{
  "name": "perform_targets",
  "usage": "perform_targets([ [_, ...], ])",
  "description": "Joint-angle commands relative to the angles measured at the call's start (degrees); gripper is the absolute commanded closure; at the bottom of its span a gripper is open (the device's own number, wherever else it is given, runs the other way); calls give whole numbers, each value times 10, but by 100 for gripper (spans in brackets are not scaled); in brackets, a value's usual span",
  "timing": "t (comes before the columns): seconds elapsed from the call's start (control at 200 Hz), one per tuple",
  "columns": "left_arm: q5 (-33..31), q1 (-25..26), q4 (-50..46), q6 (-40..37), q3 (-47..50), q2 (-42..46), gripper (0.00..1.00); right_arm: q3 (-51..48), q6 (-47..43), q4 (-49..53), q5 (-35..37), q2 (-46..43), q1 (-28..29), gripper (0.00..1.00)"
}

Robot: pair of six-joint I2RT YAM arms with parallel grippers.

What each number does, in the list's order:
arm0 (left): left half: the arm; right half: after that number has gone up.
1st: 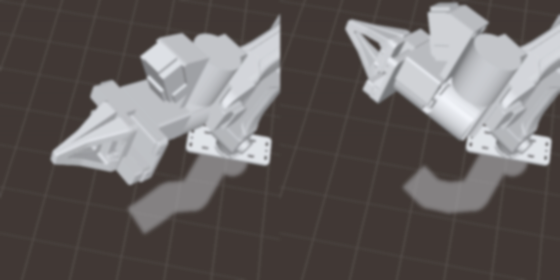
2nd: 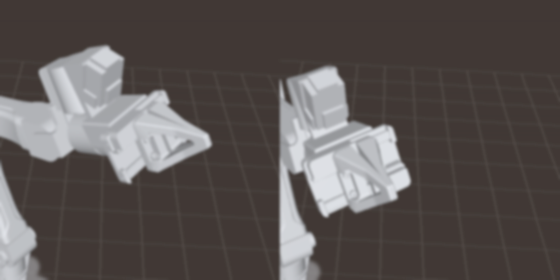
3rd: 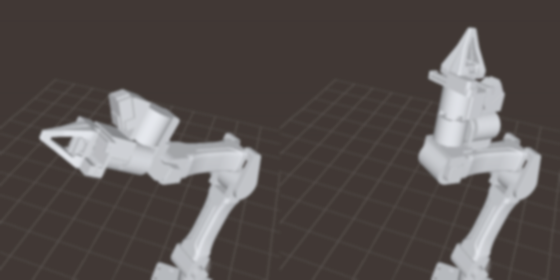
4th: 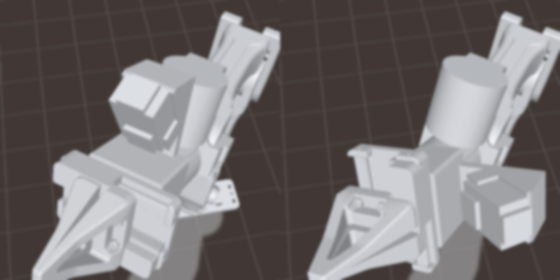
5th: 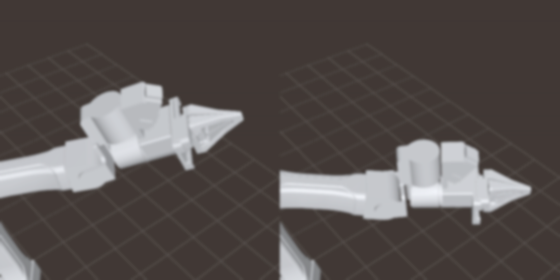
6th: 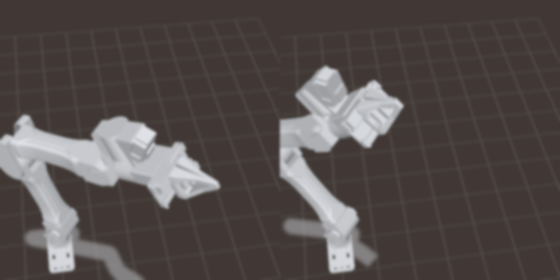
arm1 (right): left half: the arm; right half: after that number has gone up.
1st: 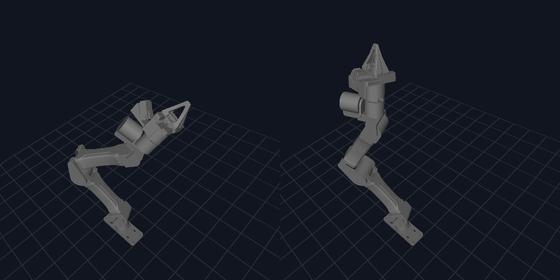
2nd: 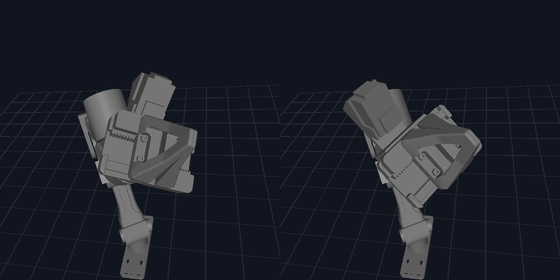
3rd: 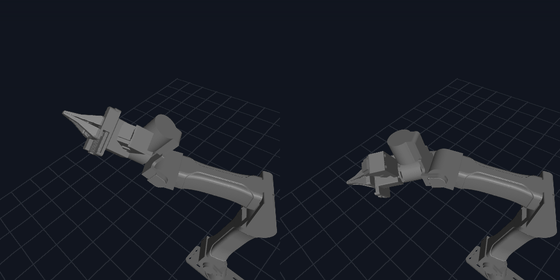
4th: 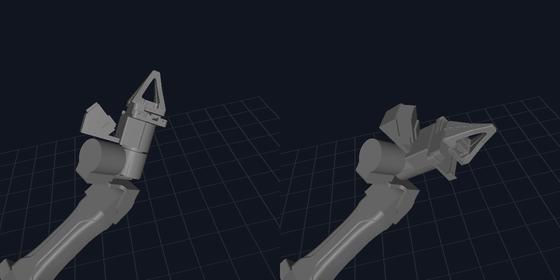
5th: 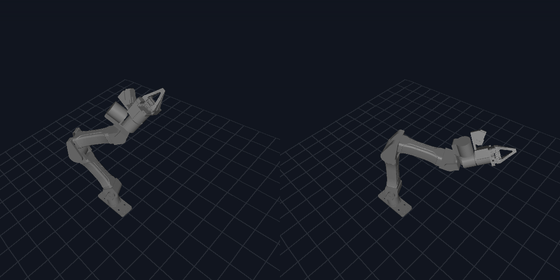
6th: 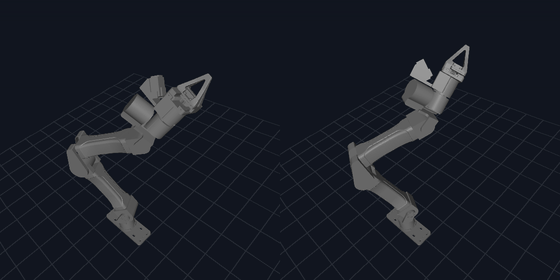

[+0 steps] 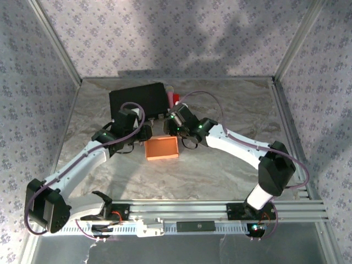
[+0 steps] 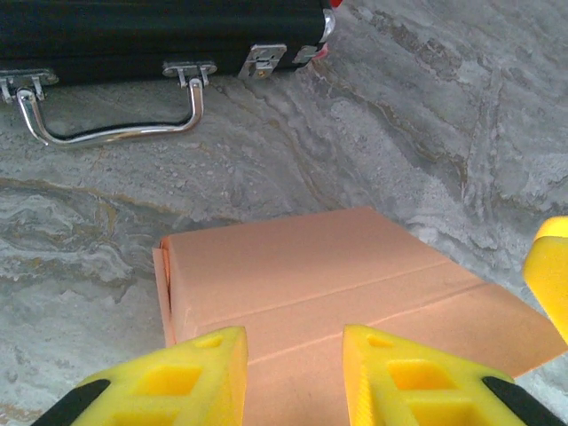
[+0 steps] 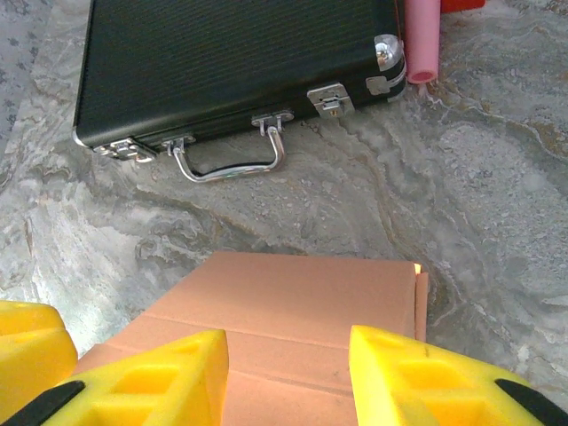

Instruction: Fold the paper box

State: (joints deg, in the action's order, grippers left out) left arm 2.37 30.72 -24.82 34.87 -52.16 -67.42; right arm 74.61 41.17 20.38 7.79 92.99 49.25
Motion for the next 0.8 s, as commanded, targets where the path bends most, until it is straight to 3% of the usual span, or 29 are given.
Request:
perform_targets([
  [0.0,14,-6,20,-13,23,10,66,10,-10,7,-4,11,3,58],
  [0.795,21,5,73,15,132,25,67,-47,4,-23,0,27,34,59],
])
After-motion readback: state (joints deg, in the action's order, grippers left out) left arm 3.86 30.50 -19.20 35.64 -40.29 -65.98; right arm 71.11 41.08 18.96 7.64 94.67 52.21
